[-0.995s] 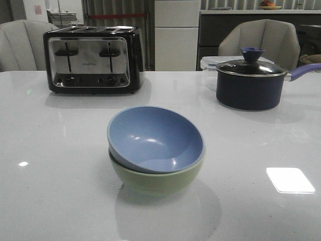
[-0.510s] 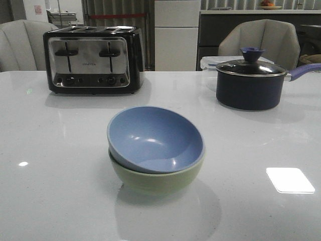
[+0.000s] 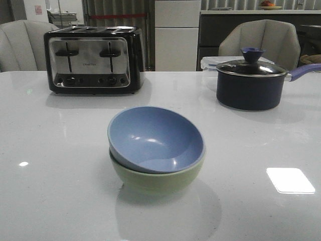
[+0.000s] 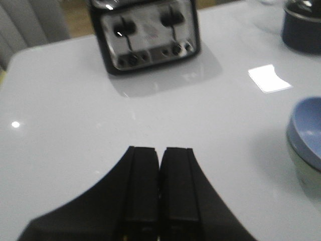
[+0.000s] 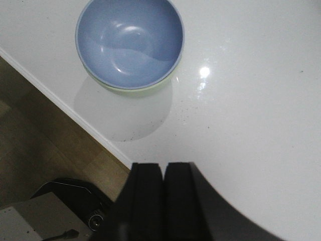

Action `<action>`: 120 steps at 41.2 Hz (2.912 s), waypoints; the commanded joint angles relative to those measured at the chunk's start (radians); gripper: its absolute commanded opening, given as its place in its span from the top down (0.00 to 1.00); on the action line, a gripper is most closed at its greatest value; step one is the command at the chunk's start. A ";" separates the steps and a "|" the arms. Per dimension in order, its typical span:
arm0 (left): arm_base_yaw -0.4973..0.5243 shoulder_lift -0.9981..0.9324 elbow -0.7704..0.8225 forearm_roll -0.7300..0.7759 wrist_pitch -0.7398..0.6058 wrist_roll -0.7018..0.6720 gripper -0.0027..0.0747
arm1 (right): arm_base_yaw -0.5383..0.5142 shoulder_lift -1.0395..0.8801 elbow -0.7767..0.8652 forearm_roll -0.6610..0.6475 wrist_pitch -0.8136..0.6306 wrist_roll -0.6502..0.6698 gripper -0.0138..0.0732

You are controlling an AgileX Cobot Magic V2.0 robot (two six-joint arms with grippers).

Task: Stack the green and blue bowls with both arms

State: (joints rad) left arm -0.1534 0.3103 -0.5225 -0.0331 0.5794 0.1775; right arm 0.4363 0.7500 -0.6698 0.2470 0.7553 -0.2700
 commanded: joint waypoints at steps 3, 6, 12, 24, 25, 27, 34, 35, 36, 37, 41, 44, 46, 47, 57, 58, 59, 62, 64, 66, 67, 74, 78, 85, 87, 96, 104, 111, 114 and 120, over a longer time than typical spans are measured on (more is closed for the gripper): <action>0.085 -0.139 0.081 -0.022 -0.196 -0.003 0.85 | -0.006 -0.005 -0.027 0.009 -0.053 -0.003 0.78; 0.105 -0.198 0.144 -0.032 -0.242 -0.003 0.85 | -0.006 -0.005 -0.027 0.009 -0.053 -0.003 0.78; 0.107 -0.271 0.303 0.033 -0.407 -0.153 0.85 | -0.006 -0.005 -0.027 0.009 -0.053 -0.003 0.78; 0.107 -0.336 0.520 0.033 -0.657 -0.169 0.85 | -0.006 -0.005 -0.027 0.009 -0.053 -0.003 0.78; 0.107 -0.336 0.530 0.033 -0.685 -0.167 0.85 | -0.006 -0.005 -0.027 0.009 -0.052 -0.003 0.78; 0.111 -0.336 0.530 0.033 -0.672 -0.167 0.85 | -0.006 -0.005 -0.027 0.009 -0.053 -0.003 0.78; 0.111 -0.336 0.530 0.033 -0.678 -0.167 0.85 | -0.006 -0.005 -0.027 0.009 -0.052 -0.003 0.78; 0.111 -0.336 0.530 0.033 -0.678 -0.167 0.85 | -0.006 -0.005 -0.027 0.009 -0.052 -0.003 0.78; 0.111 -0.336 0.530 0.033 -0.678 -0.167 0.85 | -0.006 -0.005 -0.027 0.009 -0.052 -0.003 0.78; 0.111 -0.336 0.530 0.033 -0.678 -0.167 0.85 | -0.006 -0.005 -0.027 0.009 -0.052 -0.003 0.78; 0.111 -0.336 0.530 0.033 -0.678 -0.167 0.85 | -0.006 -0.005 -0.027 0.009 -0.052 -0.003 0.78; 0.111 -0.336 0.530 0.033 -0.678 -0.167 0.85 | -0.006 -0.005 -0.027 0.009 -0.052 -0.003 0.78; 0.111 -0.336 0.530 0.033 -0.678 -0.167 0.85 | -0.006 -0.005 -0.027 0.009 -0.052 -0.003 0.78; 0.111 -0.334 0.530 0.033 -0.678 -0.167 0.85 | -0.006 -0.005 -0.027 0.009 -0.052 -0.003 0.78; 0.111 -0.334 0.530 0.033 -0.678 -0.167 0.85 | -0.006 -0.005 -0.027 0.009 -0.052 -0.003 0.78; 0.111 -0.334 0.530 0.033 -0.678 -0.167 0.85 | -0.006 -0.005 -0.027 0.009 -0.052 -0.003 0.78; 0.111 -0.334 0.530 0.033 -0.678 -0.167 0.85 | -0.006 -0.005 -0.027 0.009 -0.052 -0.003 0.78; 0.111 -0.334 0.530 0.033 -0.678 -0.167 0.85 | -0.006 -0.005 -0.027 0.009 -0.052 -0.003 0.78; 0.111 -0.334 0.530 0.033 -0.678 -0.167 0.85 | -0.006 -0.005 -0.027 0.009 -0.052 -0.003 0.78; 0.111 -0.334 0.530 0.033 -0.678 -0.167 0.85 | -0.006 -0.005 -0.027 0.009 -0.052 -0.003 0.78; 0.111 -0.334 0.530 0.033 -0.678 -0.167 0.85 | -0.006 -0.005 -0.027 0.009 -0.052 -0.003 0.78; 0.111 -0.334 0.530 0.033 -0.678 -0.167 0.85 | -0.024 -0.045 -0.004 0.006 -0.073 -0.004 0.78; 0.111 -0.334 0.530 0.033 -0.678 -0.167 0.85 | -0.110 -0.116 0.046 -0.038 -0.138 -0.004 0.78; 0.111 -0.334 0.530 0.033 -0.678 -0.167 0.85 | -0.280 -0.308 0.175 -0.049 -0.318 -0.004 0.78; 0.111 -0.334 0.530 0.033 -0.678 -0.167 0.85 | -0.322 -0.361 0.217 -0.049 -0.370 -0.004 0.78; 0.111 -0.334 0.530 0.033 -0.678 -0.167 0.85 | -0.422 -0.575 0.421 -0.048 -0.536 -0.004 0.78; 0.111 -0.334 0.530 0.033 -0.678 -0.167 0.85 | -0.422 -0.714 0.573 -0.048 -0.641 -0.004 0.78; 0.111 -0.334 0.530 0.033 -0.678 -0.167 0.85 | -0.422 -0.782 0.674 -0.048 -0.727 -0.004 0.78; 0.111 -0.334 0.530 0.033 -0.678 -0.167 0.85 | -0.422 -0.780 0.693 -0.048 -0.741 -0.004 0.78; 0.111 -0.334 0.530 0.033 -0.678 -0.167 0.85 | -0.422 -0.780 0.694 -0.048 -0.749 -0.004 0.78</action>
State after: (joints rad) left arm -0.0459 -0.0035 0.0036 0.0000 -0.0055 0.0212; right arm 0.0220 -0.0093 0.0283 0.1974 0.1076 -0.2700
